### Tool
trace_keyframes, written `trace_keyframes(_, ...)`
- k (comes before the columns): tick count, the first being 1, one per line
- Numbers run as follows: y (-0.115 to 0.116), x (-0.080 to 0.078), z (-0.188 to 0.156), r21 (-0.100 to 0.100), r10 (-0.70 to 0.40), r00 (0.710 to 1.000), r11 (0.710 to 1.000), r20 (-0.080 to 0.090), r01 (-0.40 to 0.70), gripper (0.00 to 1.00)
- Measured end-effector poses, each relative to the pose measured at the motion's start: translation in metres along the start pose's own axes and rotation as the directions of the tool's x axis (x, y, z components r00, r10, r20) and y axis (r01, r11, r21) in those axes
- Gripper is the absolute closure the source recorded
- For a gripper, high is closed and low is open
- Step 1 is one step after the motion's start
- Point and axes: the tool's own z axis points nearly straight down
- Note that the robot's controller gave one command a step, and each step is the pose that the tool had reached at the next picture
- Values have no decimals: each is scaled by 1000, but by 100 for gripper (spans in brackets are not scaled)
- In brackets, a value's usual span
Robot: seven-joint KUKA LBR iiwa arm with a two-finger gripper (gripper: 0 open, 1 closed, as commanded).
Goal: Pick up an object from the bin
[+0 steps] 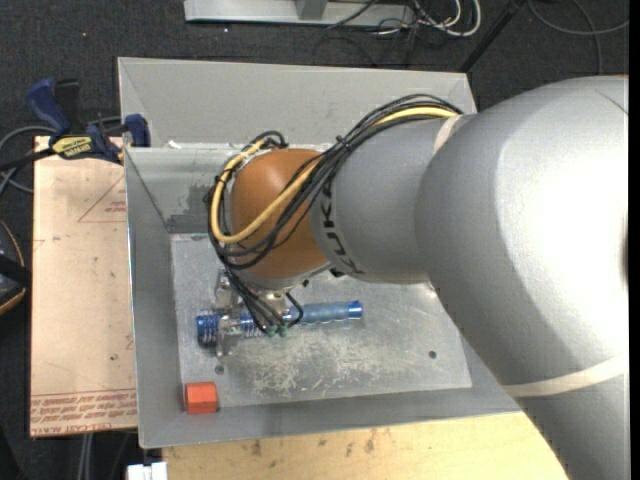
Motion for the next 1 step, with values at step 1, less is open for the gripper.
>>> trace_keyframes(1,-12,-28,-126,5,-16,1000,1000,-6,16,100)
